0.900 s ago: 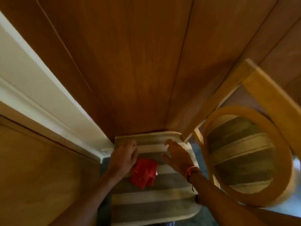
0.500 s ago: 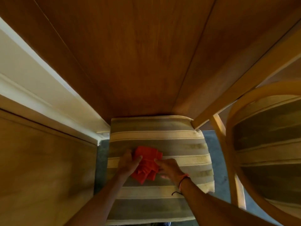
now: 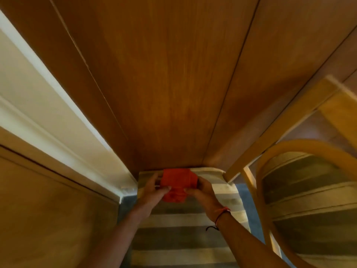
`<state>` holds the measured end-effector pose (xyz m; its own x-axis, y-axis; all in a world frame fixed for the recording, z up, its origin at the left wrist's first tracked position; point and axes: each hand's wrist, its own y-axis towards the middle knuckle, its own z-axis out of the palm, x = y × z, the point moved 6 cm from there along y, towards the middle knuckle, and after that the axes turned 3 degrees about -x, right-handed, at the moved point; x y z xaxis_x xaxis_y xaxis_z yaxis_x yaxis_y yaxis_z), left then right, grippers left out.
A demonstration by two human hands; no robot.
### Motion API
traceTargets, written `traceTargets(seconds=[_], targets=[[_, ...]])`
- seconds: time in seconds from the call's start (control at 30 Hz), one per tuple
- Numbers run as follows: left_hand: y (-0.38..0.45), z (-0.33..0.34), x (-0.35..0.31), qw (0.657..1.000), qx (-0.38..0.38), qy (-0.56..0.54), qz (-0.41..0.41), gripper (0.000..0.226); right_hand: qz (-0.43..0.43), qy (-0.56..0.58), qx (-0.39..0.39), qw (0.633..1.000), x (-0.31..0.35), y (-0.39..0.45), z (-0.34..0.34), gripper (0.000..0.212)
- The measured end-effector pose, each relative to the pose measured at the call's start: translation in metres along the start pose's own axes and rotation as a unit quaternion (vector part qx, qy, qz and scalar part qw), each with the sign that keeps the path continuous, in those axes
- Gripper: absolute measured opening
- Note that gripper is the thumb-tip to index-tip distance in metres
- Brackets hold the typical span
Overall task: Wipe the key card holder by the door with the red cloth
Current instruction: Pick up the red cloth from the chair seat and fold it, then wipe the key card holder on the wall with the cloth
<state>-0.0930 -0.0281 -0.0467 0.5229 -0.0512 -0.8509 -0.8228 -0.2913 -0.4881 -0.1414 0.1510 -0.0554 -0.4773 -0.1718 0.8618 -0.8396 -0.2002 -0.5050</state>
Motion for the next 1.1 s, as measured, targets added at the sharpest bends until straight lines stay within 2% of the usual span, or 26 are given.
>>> traceTargets(seconds=[0.1, 0.27, 0.47, 0.63, 0.73, 0.8, 0.97, 1.1], targets=[[-0.013, -0.023, -0.079, 0.997, -0.013, 0.003, 0.077, 0.03, -0.061, 0.036, 0.01, 0.997, 0.077, -0.014, 0.002, 0.048], [-0.053, -0.069, -0.197, 0.981, -0.021, -0.053, 0.184, 0.026, -0.16, 0.053, 0.005, 0.986, 0.2, -0.047, 0.012, 0.045], [-0.123, -0.132, -0.319, 0.946, -0.028, -0.094, 0.309, 0.029, -0.304, 0.048, 0.039, 0.951, 0.341, -0.108, 0.032, 0.042], [-0.185, -0.18, -0.403, 0.908, -0.068, -0.096, 0.402, 0.025, -0.403, 0.027, 0.075, 0.911, 0.443, -0.172, 0.054, 0.045], [-0.219, -0.209, -0.438, 0.886, -0.114, -0.09, 0.441, 0.025, -0.44, 0.03, 0.116, 0.89, 0.487, -0.205, 0.072, 0.042], [-0.236, -0.225, -0.452, 0.872, -0.147, -0.093, 0.457, 0.024, -0.46, 0.03, 0.133, 0.878, 0.507, -0.221, 0.084, 0.033], [-0.272, -0.275, -0.473, 0.829, -0.25, -0.07, 0.496, 0.022, -0.497, 0.032, 0.13, 0.857, 0.552, -0.249, 0.129, 0.013], [-0.293, -0.313, -0.478, 0.743, -0.421, -0.002, 0.52, 0.033, -0.511, 0.045, 0.118, 0.85, 0.574, -0.262, 0.168, 0.014]])
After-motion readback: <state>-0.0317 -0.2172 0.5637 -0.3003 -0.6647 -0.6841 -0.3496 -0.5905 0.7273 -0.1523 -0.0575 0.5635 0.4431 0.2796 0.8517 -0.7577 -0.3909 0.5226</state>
